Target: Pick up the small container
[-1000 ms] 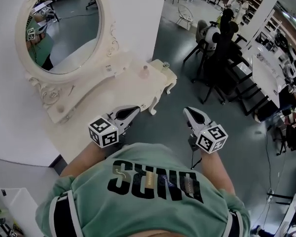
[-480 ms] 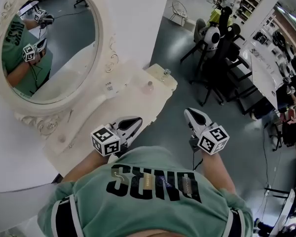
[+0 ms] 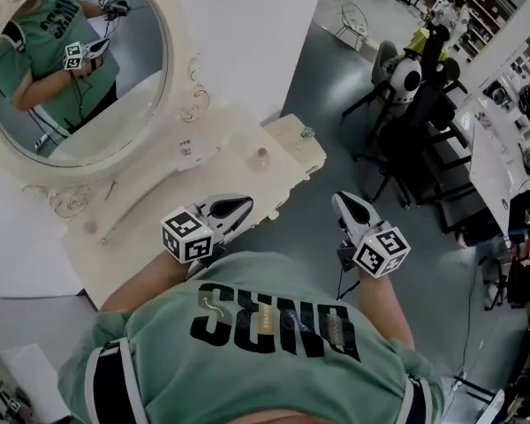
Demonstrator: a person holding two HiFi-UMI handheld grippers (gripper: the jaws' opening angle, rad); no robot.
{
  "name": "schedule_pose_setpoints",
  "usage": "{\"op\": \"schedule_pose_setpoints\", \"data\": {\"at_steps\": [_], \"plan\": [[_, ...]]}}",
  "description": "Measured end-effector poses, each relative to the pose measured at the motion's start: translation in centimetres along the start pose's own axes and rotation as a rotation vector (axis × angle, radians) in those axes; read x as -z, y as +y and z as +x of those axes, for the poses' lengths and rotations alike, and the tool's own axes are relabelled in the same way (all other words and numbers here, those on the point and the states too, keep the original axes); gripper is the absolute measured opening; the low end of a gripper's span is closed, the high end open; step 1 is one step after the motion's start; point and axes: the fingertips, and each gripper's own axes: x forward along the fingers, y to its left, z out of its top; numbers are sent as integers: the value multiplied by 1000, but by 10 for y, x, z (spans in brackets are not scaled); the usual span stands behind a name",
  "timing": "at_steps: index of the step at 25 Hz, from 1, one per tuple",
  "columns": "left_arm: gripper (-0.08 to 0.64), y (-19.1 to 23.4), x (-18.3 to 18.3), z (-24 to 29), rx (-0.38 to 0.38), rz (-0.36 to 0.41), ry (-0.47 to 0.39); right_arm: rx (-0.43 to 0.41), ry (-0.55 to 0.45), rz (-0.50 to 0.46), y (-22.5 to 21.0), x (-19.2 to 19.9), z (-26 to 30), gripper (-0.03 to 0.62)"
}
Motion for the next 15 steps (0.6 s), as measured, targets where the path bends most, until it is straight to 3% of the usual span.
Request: {"op": "schedule_pose_setpoints", "data": {"at_steps": [6,15], "plan": [[2,-24,-6,53,-133,24,-23,-95,-13,-31,-57,-1,-24,9],[2,-24,-19,66,-167,72,-21,-111,-37,-5,-80,-1,-12,9]]}}
